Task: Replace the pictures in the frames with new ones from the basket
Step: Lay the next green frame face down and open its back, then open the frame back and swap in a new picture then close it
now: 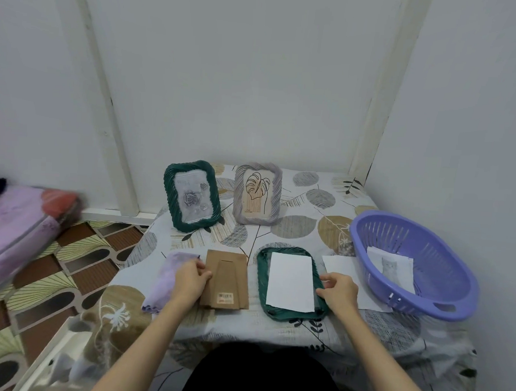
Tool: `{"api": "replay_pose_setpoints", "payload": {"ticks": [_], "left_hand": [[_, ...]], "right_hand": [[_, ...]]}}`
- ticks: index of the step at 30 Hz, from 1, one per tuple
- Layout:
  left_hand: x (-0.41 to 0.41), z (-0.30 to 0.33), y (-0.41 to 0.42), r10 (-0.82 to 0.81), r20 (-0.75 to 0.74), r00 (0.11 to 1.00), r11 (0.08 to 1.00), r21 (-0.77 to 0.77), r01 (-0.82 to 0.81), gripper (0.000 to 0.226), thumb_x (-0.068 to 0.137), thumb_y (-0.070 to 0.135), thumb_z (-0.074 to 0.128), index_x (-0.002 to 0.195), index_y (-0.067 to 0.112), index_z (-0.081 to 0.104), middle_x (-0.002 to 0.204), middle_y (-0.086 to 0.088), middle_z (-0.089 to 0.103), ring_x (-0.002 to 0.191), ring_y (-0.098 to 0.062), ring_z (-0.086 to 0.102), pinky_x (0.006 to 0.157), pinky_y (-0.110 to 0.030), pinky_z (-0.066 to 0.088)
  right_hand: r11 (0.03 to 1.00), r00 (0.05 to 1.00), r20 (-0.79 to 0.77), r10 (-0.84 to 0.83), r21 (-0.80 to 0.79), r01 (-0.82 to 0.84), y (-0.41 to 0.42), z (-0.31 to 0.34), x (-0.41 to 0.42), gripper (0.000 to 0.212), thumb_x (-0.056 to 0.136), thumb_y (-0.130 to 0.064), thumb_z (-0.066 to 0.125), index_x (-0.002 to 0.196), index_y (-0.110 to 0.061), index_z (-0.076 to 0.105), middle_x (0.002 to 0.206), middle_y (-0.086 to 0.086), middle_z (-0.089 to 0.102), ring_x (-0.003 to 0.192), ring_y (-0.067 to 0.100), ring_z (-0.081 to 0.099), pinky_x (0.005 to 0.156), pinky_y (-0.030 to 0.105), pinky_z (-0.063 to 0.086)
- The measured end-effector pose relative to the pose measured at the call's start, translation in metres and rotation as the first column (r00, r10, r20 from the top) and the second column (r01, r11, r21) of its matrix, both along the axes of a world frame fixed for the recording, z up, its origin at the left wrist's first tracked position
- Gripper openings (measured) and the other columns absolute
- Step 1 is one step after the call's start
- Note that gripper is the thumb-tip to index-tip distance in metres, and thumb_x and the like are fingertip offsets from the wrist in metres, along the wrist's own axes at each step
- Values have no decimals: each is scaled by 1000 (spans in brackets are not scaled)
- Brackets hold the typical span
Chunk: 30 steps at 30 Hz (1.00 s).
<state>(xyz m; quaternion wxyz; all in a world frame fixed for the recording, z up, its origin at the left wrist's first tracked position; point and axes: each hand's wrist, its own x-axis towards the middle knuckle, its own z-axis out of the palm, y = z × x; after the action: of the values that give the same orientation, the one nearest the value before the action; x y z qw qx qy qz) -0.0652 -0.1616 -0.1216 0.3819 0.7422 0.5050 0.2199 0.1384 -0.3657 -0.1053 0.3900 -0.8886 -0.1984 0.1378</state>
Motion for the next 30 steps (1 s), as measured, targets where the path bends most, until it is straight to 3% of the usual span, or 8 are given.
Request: {"api": "replay_pose_setpoints", "payload": {"ticks": [3,7,9,12,15,20,27,30], "left_hand": [[2,-2,-8,-101,-119,988,981,156,119,32,86,11,60,115,-1,57,115,-19,63,110,-30,56,91,-31,41],[6,1,-14,-120,-271,955,947,257,192,26,86,19,59,105,1,64,112,-18,63,110,-30,52,92,-34,40],[10,5,-17,-97,-272,957,936,302,180,28,88,22,56,107,4,64,114,-16,60,109,-29,52,91,-35,40],[25,9,-29,-224,-275,935,866,384,320,32,89,36,53,114,18,64,125,-4,55,115,-24,45,98,-32,34],[42,10,-47,-391,-352,850,816,295,498,36,88,48,50,117,30,61,141,10,43,129,-20,31,102,-35,29],[49,6,-58,-409,-418,811,818,226,529,42,87,47,52,124,27,53,141,11,43,132,-19,27,103,-38,25],[49,3,-59,-386,-284,878,848,265,459,36,84,41,59,118,29,57,139,4,44,131,-20,31,103,-35,27],[59,14,-63,-391,135,911,918,125,375,30,81,28,67,109,36,62,144,-5,39,137,-21,27,113,-39,24]], "right_hand": [[1000,1000,-17,19,14,-19,4,-3,-9,33,73,0,71,105,-5,67,95,17,69,92,27,61,84,29,45],[998,999,-9,54,32,-53,8,-5,-14,27,75,-2,70,102,-6,67,90,14,67,82,20,55,80,25,42],[997,998,9,61,49,-62,9,-4,-16,16,81,-13,67,95,-5,69,89,14,69,82,21,58,79,27,44],[994,994,28,101,34,-102,10,-6,-22,26,76,-38,70,75,-12,69,78,5,69,75,19,61,66,29,47],[996,996,60,66,-68,-61,13,-7,-28,33,62,-49,74,76,-20,67,87,1,65,81,20,62,62,26,44],[999,1000,10,-29,-36,30,16,-1,-30,20,66,-34,77,74,-17,71,89,2,71,84,24,63,67,29,48],[990,996,13,-92,111,90,15,1,-23,13,75,-25,72,80,-13,70,82,3,69,86,24,63,75,33,49],[966,1000,-20,-15,257,20,15,14,-19,14,74,-18,75,80,-6,69,73,3,64,76,19,62,74,30,49]]}}
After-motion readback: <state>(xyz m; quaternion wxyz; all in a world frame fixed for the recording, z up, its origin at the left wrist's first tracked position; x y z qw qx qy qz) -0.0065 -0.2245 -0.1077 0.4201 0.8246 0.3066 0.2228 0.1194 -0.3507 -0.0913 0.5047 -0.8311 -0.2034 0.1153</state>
